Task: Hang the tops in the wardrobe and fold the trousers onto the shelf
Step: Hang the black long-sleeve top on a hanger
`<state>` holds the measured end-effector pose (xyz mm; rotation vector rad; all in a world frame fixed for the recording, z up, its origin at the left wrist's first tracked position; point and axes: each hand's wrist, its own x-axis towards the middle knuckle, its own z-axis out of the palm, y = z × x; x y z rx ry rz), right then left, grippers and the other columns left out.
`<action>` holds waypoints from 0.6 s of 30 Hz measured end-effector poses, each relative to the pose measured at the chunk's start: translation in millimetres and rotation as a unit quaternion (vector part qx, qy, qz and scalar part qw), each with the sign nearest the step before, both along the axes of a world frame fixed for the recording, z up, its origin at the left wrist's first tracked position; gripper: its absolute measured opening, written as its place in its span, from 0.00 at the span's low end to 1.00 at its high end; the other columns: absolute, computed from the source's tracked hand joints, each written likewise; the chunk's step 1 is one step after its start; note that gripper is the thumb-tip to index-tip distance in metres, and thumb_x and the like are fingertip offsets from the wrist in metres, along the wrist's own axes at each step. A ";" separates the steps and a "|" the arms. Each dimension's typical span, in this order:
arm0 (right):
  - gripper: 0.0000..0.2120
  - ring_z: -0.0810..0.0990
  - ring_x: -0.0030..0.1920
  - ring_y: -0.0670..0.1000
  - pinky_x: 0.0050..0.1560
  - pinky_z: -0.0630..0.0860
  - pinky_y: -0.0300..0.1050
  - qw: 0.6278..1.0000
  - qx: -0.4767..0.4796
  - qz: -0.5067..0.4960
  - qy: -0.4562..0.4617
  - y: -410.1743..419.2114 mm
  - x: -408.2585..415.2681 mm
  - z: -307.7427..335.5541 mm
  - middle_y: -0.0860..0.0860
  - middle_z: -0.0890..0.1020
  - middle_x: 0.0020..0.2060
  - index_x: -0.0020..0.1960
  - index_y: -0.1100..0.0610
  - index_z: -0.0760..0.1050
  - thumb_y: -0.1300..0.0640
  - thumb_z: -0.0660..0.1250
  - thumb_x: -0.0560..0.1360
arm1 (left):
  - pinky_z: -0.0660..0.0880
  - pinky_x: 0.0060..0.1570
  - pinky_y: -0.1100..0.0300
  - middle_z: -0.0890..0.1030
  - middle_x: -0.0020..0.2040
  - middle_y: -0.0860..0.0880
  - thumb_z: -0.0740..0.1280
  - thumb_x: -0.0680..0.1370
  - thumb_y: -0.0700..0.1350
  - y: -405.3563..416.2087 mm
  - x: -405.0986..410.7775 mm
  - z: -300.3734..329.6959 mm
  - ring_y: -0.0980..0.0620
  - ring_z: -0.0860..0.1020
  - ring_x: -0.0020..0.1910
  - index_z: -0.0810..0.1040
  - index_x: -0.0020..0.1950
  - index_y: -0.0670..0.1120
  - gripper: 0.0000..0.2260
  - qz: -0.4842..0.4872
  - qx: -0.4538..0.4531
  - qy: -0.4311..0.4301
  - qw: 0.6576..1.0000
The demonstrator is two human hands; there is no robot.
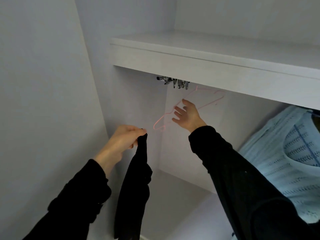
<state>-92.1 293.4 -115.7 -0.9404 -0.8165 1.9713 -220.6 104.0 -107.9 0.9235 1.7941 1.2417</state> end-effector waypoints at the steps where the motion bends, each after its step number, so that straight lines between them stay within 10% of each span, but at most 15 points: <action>1: 0.21 0.69 0.66 0.54 0.69 0.59 0.54 1.000 -0.001 0.010 0.005 2.9 0.0 0.2 0.56 0.73 0.62 0.69 0.55 0.62 0.51 0.60 0.79 | 0.60 0.27 0.63 0.75 0.31 0.47 0.67 0.76 0.42 0.1 -3.2 -0.3 0.59 0.69 0.21 0.78 0.38 0.42 0.08 0.000 -0.001 0.002 1.000; 6: 0.07 0.73 0.35 0.51 0.41 0.76 0.46 0.998 0.017 -0.060 0.020 2.0 7.3 6.2 0.53 0.71 0.36 0.45 0.56 0.71 0.64 0.56 0.80 | 0.62 0.29 0.63 0.78 0.36 0.45 0.67 0.77 0.43 1.1 -5.6 -1.1 0.55 0.71 0.28 0.80 0.42 0.40 0.08 -0.015 -0.009 -0.007 1.000; 9: 0.14 0.64 0.28 0.47 0.23 0.64 0.35 0.989 0.079 -0.128 -0.019 -1.5 18.6 10.7 0.52 0.69 0.32 0.48 0.56 0.71 0.68 0.49 0.80 | 0.62 0.29 0.63 0.78 0.37 0.44 0.68 0.76 0.43 5.3 -4.1 -0.5 0.54 0.71 0.30 0.81 0.43 0.40 0.07 -0.020 -0.015 -0.009 1.000; 18: 0.20 0.63 0.23 0.45 0.28 0.59 0.38 0.977 0.135 -0.117 -0.115 -24.4 82.5 -13.0 0.53 0.74 0.33 0.60 0.53 0.69 0.72 0.50 0.77 | 0.61 0.32 0.63 0.78 0.40 0.45 0.69 0.75 0.43 16.7 16.9 0.2 0.54 0.71 0.33 0.81 0.47 0.39 0.07 -0.037 -0.014 -0.018 0.999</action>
